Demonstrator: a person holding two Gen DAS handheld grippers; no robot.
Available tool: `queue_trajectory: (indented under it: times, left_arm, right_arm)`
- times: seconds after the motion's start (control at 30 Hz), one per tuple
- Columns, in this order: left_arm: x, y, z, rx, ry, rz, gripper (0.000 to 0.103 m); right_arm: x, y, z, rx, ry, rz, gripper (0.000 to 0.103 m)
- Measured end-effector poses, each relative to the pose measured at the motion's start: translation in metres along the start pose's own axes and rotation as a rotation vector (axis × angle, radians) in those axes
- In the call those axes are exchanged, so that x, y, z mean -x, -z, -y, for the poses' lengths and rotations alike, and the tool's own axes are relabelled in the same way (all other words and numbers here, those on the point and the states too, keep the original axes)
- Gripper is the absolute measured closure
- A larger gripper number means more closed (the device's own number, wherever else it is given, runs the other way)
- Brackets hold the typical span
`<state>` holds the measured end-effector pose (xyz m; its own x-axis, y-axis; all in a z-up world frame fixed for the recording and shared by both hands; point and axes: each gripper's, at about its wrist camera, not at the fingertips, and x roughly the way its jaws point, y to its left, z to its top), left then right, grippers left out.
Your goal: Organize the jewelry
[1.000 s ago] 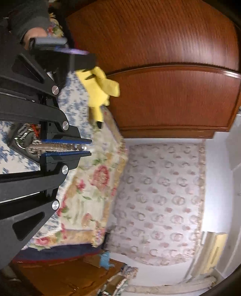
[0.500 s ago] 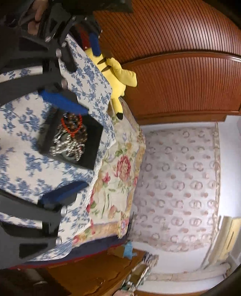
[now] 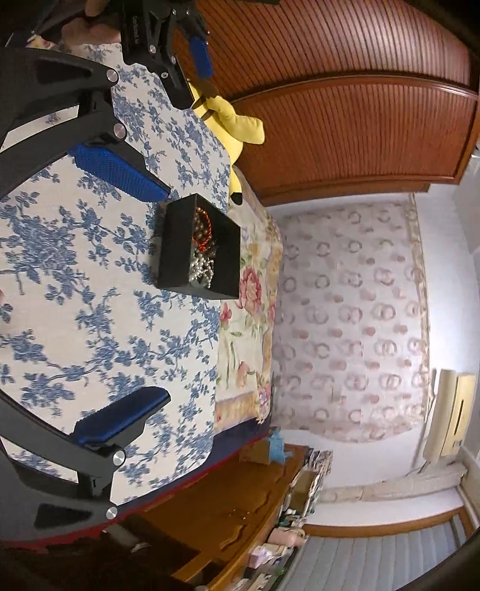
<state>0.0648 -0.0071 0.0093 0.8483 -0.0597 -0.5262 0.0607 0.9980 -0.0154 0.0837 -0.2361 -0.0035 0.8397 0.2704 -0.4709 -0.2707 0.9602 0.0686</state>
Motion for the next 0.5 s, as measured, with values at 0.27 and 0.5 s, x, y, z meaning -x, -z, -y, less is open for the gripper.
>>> queue_trajectory:
  times: [0.27, 0.5]
  left_arm:
    - [0.015, 0.003, 0.003, -0.006, 0.003, 0.011, 0.008]
    - [0.017, 0.004, 0.004, -0.002, 0.007, 0.014, 0.008]
  right_arm:
    - [0.013, 0.001, 0.005, -0.016, 0.012, 0.030, 0.002]
    - [0.013, 0.002, 0.005, -0.018, 0.012, 0.025, 0.002]
